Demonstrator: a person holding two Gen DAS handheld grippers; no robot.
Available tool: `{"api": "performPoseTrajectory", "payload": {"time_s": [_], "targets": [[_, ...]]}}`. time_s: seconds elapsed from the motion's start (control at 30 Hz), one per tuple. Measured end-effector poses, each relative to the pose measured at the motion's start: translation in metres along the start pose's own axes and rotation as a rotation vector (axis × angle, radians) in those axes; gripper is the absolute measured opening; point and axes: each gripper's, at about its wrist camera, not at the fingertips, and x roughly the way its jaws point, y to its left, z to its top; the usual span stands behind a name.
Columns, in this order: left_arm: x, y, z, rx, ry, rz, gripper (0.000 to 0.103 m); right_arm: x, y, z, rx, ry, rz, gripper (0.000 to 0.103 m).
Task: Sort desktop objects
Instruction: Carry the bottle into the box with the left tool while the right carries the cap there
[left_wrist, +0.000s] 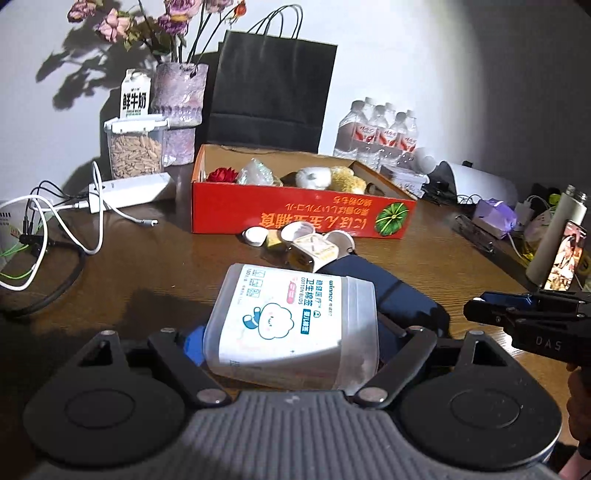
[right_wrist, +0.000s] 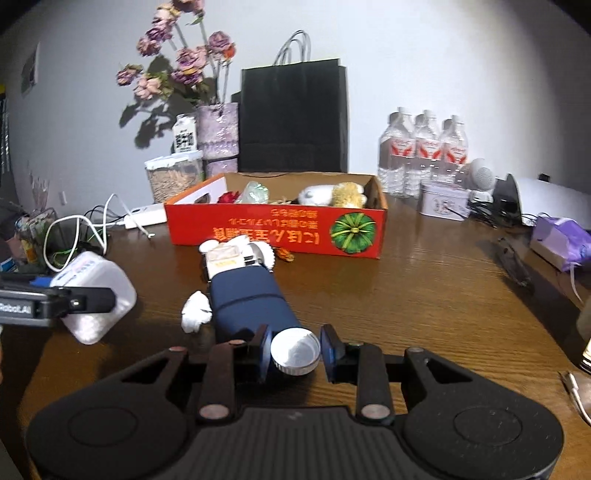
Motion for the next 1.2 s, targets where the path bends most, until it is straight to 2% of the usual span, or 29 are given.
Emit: {"api": "performPoseTrajectory", "payload": {"time_s": [0.27, 0.4, 0.5, 0.63, 0.73, 0.83, 0.93, 1.03, 1.1, 1.17, 1.2], "targets": [[-0.009, 0.001, 0.011, -0.003, -0.041, 0.02, 0.085, -0.01, -0.016, 0.013, 0.028, -0.041, -0.007, 0.027], [0.007, 0.012, 0.05, 0.014, -0.094, 0.042, 0.085, 0.004, -0.027, 0.055, 0.01, -0.112, 0.012, 0.027], [0.031, 0.019, 0.092, 0.045, -0.129, 0.065, 0.085, 0.039, -0.041, 0.102, 0.048, -0.134, 0.068, 0.027], [0.094, 0.032, 0.148, 0.033, -0.092, 0.088, 0.085, 0.121, -0.054, 0.165, 0.098, -0.026, 0.084, 0.027], [0.159, 0.041, 0.181, 0.021, 0.006, 0.118, 0.085, 0.192, -0.056, 0.201, 0.136, 0.11, 0.105, 0.027], [0.212, 0.046, 0.188, 0.032, 0.109, 0.198, 0.085, 0.257, -0.053, 0.221, 0.161, 0.228, 0.13, 0.027], [0.24, 0.047, 0.183, 0.045, 0.189, 0.207, 0.086, 0.309, -0.043, 0.224, 0.105, 0.315, 0.036, 0.027], [0.249, 0.041, 0.177, 0.101, 0.187, 0.234, 0.086, 0.344, -0.035, 0.214, 0.055, 0.4, -0.047, 0.028], [0.25, 0.04, 0.178, 0.103, 0.191, 0.216, 0.089, 0.352, -0.033, 0.209, 0.049, 0.434, -0.066, 0.031], [0.251, 0.041, 0.182, 0.087, 0.185, 0.202, 0.093, 0.345, -0.034, 0.21, 0.065, 0.408, -0.052, 0.047], [0.249, 0.042, 0.184, 0.086, 0.179, 0.207, 0.094, 0.34, -0.035, 0.21, 0.066, 0.395, -0.053, 0.051]]}}
